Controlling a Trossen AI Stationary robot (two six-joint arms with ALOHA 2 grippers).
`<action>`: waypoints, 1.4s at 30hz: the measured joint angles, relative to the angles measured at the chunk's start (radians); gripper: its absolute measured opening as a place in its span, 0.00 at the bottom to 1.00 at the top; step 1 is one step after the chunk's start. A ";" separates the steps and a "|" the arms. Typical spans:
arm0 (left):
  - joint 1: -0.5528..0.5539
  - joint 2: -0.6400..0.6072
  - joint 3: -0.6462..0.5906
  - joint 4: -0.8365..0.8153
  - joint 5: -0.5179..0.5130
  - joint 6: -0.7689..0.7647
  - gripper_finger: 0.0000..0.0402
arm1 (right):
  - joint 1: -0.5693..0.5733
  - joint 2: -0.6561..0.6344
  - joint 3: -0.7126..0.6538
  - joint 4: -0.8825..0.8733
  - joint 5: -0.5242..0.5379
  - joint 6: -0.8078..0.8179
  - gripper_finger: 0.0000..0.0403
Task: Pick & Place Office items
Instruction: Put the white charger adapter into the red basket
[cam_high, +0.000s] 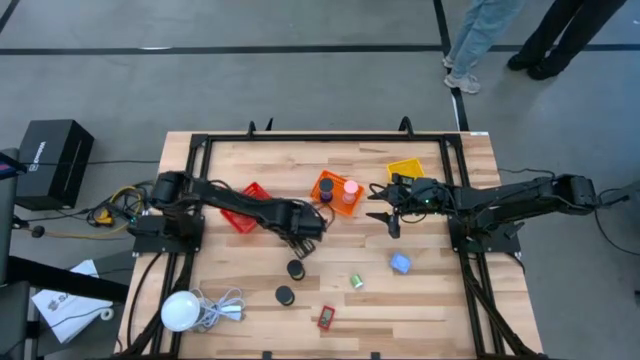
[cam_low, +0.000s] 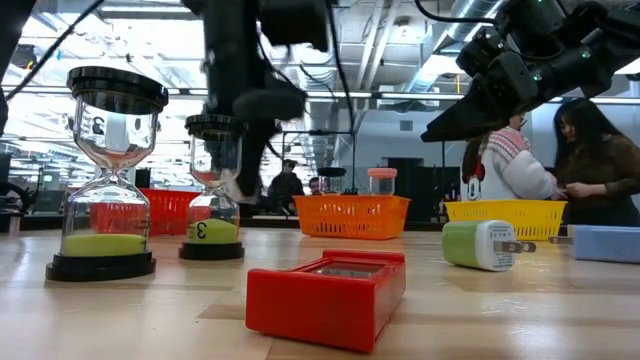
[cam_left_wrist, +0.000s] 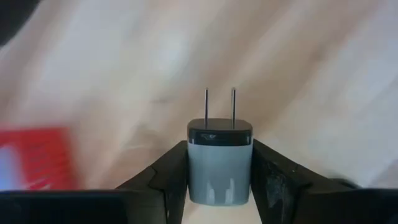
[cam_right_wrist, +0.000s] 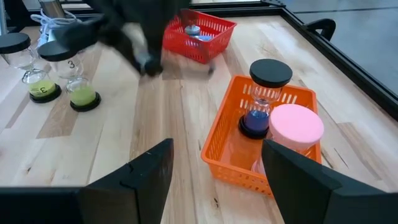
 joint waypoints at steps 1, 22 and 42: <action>0.003 -0.030 -0.001 -0.047 -0.026 -0.028 0.35 | 0.000 0.000 0.000 0.000 0.000 0.000 0.58; 0.128 -0.700 -0.567 -0.043 -0.147 -0.348 0.34 | 0.000 0.000 0.000 -0.008 0.000 0.000 0.58; 0.077 -0.657 -0.718 0.111 -0.080 -0.347 0.40 | -0.001 0.000 -0.001 -0.021 0.000 0.000 0.58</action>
